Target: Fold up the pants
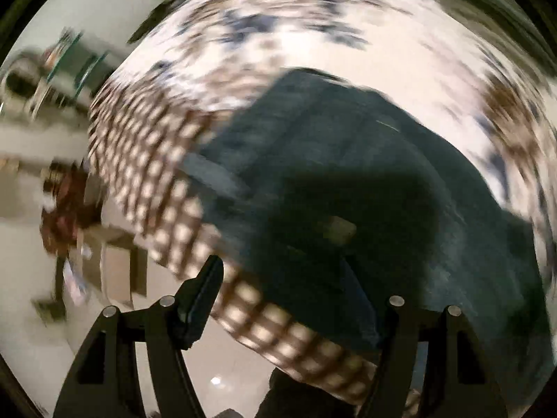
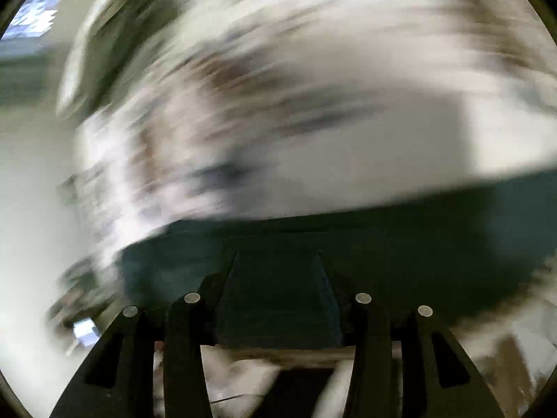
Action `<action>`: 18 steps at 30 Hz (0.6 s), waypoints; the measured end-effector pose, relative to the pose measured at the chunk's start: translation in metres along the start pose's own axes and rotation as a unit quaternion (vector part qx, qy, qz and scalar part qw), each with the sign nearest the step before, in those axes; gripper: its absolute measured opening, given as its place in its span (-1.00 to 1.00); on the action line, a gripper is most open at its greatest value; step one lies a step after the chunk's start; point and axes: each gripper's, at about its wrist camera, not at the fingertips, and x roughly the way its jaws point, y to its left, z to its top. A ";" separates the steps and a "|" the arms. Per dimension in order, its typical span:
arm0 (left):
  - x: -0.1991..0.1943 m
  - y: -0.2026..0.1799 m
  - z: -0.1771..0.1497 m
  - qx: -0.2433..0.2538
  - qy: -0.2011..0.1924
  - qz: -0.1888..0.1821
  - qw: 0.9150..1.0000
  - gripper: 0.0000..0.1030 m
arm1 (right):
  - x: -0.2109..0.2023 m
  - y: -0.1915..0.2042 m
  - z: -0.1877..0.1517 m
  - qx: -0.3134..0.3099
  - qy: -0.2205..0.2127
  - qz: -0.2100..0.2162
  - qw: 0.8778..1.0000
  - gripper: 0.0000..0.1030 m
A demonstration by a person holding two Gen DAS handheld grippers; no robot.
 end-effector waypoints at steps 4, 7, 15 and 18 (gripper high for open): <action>0.009 0.044 0.011 -0.043 0.005 -0.012 0.999 0.37 | 0.117 0.109 0.014 -0.070 0.088 0.014 0.994 -0.09; 0.018 0.056 0.011 -0.055 0.018 -0.039 0.998 0.47 | 0.187 0.135 0.017 -0.055 0.154 -0.014 0.986 -0.09; 0.022 0.064 0.013 -0.062 0.026 -0.082 0.994 0.47 | 0.195 0.156 0.031 -0.017 0.113 -0.088 0.990 -0.85; 0.022 0.069 0.013 -0.071 0.030 -0.101 0.992 0.47 | 0.178 0.169 0.048 -0.041 0.091 -0.095 0.990 -0.85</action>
